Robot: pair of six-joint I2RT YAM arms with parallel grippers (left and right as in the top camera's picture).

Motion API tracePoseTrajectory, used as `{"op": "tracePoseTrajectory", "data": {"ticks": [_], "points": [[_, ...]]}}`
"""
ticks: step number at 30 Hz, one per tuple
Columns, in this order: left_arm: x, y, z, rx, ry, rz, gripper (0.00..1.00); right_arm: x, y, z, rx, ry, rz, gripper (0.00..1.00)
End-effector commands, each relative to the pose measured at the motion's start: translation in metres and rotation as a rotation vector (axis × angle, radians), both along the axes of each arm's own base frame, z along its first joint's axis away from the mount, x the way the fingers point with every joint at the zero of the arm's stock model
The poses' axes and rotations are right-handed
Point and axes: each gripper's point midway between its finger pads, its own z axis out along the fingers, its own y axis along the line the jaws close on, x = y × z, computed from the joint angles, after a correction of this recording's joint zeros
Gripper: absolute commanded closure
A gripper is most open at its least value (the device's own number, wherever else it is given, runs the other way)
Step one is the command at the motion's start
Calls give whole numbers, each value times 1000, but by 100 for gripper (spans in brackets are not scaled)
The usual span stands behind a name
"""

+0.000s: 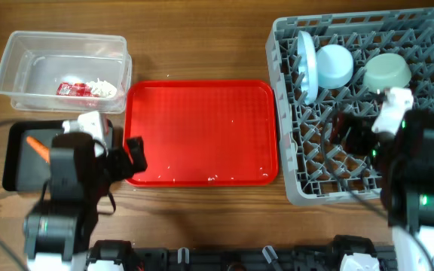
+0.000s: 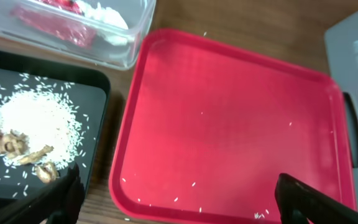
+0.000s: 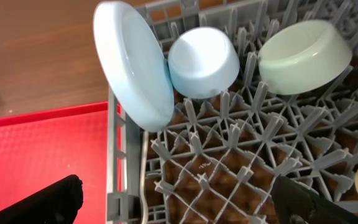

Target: Sort waste into correct bins and load items into the dishwasher rack

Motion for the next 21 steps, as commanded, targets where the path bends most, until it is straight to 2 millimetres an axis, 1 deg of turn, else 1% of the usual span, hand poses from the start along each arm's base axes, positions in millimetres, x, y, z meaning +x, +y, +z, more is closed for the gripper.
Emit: {"op": "tracePoseTrajectory", "data": {"ticks": [1, 2, 4, 7, 9, 12, 13, 14, 16, 18, 21], "points": [[-10, 3, 11, 8, -99, 5, 0, -18, -1, -4, 4, -14, -24, 0], [-15, 3, 13, 8, -104, 5, 0, -17, -1, -5, 3, -11, -23, 0], [-15, 3, 11, 9, -97, 5, 0, -16, -1, -9, 4, 7, -22, 0], [-16, 3, 11, 9, -93, 5, 0, -11, -2, -22, 11, 59, -23, 1], [-16, 3, 11, 9, -93, 5, 0, -7, -2, -33, 16, 102, -23, 0], [-16, 3, 11, 9, -93, 5, 0, 0, -3, -60, 27, 210, -23, 0], [-16, 3, 11, 9, -93, 5, 0, 0, -3, -65, 29, 227, -22, 0], [-16, 3, 11, 9, -93, 5, 0, 0, -3, -64, 29, 224, -23, 0], [-16, 3, 11, 9, -93, 5, 0, -2, -3, -57, 25, 194, -23, 0], [-16, 3, 11, 9, -93, 5, 0, -5, -2, -45, 20, 147, -22, 0], [-16, 3, 11, 9, -93, 5, 0, -17, -1, -8, 4, -3, -22, 0]]}}
